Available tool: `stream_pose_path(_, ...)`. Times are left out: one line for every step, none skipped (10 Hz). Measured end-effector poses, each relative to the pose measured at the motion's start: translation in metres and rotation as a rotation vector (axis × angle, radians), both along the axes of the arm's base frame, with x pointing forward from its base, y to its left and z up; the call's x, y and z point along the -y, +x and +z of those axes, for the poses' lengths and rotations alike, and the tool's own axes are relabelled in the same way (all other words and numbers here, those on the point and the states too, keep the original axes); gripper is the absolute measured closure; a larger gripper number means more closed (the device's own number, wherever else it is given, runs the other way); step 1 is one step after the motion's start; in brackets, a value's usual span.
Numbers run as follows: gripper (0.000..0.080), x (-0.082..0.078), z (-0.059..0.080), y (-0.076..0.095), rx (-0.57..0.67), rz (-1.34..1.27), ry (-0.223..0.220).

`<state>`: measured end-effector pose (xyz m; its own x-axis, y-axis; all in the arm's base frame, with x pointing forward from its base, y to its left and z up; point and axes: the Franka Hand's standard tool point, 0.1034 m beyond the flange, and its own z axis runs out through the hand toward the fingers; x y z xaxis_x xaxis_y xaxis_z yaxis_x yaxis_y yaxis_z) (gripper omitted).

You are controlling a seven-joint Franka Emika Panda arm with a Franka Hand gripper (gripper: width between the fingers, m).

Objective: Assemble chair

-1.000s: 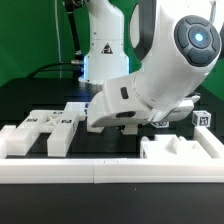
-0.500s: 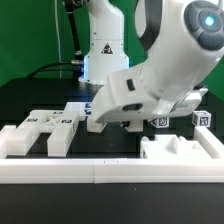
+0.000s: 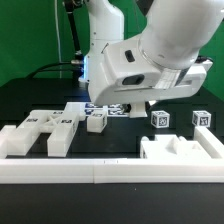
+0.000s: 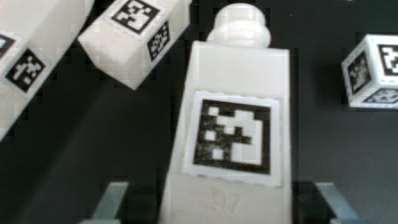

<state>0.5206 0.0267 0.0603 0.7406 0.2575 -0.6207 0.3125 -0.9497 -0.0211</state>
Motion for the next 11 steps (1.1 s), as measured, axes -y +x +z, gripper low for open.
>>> stream_pose_path(0.0492, 0.000, -0.001, 0.003, 0.019, 0.002, 0.004)
stream_pose_path(0.0492, 0.000, -0.002, 0.011, 0.106, 0.007, 0.021)
stream_pose_path(0.0492, 0.001, -0.001, 0.013, 0.196, 0.011, 0.041)
stream_pose_path(0.0492, -0.001, 0.007, 0.016, 0.246, 0.013, 0.052)
stream_pose_path(0.0492, -0.007, 0.021, 0.028, 0.315, 0.013, 0.063)
stream_pose_path(0.0492, -0.012, 0.032, 0.037, 0.415, 0.019, 0.081)
stream_pose_path(0.0492, -0.012, 0.042, 0.034, 0.439, 0.021, 0.088)
stream_pose_path(0.0492, -0.012, 0.051, 0.043, 0.520, 0.026, 0.104)
stream_pose_path(0.0492, -0.010, 0.047, 0.046, 0.620, 0.032, 0.124)
stream_pose_path(0.0492, -0.009, 0.044, 0.044, 0.671, 0.039, 0.136)
stream_pose_path(0.0492, -0.008, 0.044, 0.047, 0.722, 0.043, 0.146)
